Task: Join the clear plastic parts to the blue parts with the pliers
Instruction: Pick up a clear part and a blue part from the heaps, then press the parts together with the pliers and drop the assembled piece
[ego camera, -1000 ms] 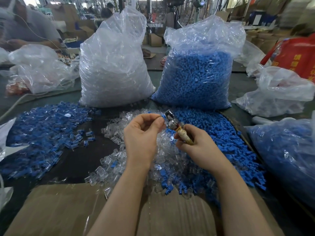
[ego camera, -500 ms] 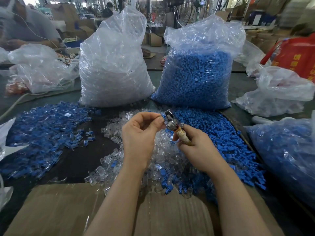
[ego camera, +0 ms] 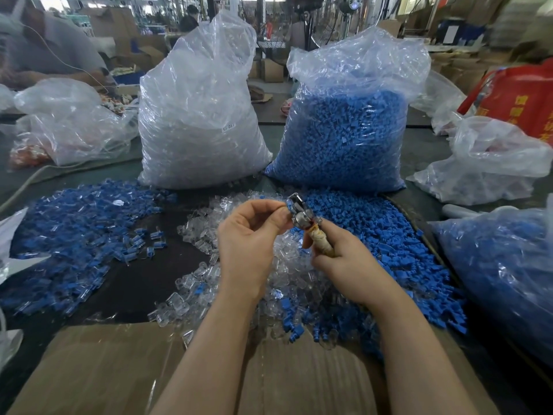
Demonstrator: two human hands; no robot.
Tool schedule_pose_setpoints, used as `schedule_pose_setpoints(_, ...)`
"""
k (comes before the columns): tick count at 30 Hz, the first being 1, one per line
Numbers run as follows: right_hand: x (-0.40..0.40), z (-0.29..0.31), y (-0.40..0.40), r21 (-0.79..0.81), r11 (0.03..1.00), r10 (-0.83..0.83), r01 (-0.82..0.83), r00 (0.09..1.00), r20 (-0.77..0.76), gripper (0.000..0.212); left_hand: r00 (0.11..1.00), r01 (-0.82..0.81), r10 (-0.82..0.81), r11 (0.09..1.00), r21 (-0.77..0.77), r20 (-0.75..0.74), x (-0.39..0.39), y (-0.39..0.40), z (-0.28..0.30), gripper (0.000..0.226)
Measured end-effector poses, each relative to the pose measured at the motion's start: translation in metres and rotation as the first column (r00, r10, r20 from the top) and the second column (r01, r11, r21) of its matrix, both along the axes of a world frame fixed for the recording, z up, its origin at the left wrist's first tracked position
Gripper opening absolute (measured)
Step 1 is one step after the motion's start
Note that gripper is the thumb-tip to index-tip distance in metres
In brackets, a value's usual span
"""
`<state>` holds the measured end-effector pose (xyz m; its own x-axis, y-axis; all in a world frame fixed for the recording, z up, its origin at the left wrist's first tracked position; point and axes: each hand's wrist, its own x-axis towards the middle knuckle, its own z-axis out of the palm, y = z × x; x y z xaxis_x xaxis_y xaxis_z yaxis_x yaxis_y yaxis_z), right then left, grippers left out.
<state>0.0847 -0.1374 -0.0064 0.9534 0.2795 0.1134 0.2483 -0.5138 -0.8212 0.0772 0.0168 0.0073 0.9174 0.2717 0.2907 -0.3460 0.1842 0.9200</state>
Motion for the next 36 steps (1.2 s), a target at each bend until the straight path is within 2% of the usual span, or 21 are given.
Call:
schedule_pose_setpoints(7, -0.002, -0.003, 0.003, 0.019, 0.999, -0.036, 0.035, 0.998, 0.050, 0.013, 1.000, 0.001, -0.001, 1.000, -0.002, -0.001, -0.001, 0.000, 0.000, 0.016)
schedule_pose_setpoints(13, -0.001, -0.005, 0.004, 0.004, 0.998, -0.055, 0.055, 0.997, 0.058, 0.016, 1.000, 0.003, -0.003, 1.000, -0.020, -0.022, 0.000, -0.001, 0.002, 0.015)
schedule_pose_setpoints(17, 0.000, -0.005, 0.004, -0.049, 0.995, -0.080, 0.085, 0.992, 0.097, 0.013, 0.992, 0.015, -0.022, 0.998, -0.055, -0.121, 0.000, 0.006, 0.004, 0.010)
schedule_pose_setpoints(20, 0.003, -0.006, 0.001, -0.069, 0.978, -0.187, 0.197, 0.973, 0.137, 0.010, 0.961, -0.097, 0.030, 0.967, -0.234, -0.275, 0.003, 0.028, 0.005, 0.012)
schedule_pose_setpoints(23, 0.006, -0.009, -0.006, -0.126, 0.943, -0.287, 0.307, 0.945, 0.157, 0.008, 0.887, -0.342, 0.113, 0.814, -0.470, -0.448, 0.007, 0.064, 0.002, 0.013)
schedule_pose_setpoints(26, 0.009, -0.011, -0.009, -0.208, 0.896, -0.360, 0.392, 0.916, 0.176, 0.009, 0.832, -0.482, 0.121, 0.639, -0.600, -0.541, 0.008, 0.101, -0.007, 0.005)
schedule_pose_setpoints(31, 0.013, -0.017, -0.015, -0.369, 0.810, -0.413, 0.455, 0.890, 0.192, 0.013, 0.837, -0.522, 0.075, 0.407, -0.750, -0.542, 0.005, 0.139, -0.024, 0.029)
schedule_pose_setpoints(34, 0.016, -0.020, -0.019, -0.432, 0.766, -0.441, 0.476, 0.878, 0.186, 0.017, 0.846, -0.529, 0.111, 0.288, -0.798, -0.521, 0.006, 0.147, -0.028, 0.031)
schedule_pose_setpoints(36, 0.017, -0.021, -0.021, -0.458, 0.746, -0.452, 0.483, 0.873, 0.184, 0.018, 0.858, -0.514, 0.132, 0.250, -0.821, -0.496, 0.005, 0.148, -0.028, 0.030)
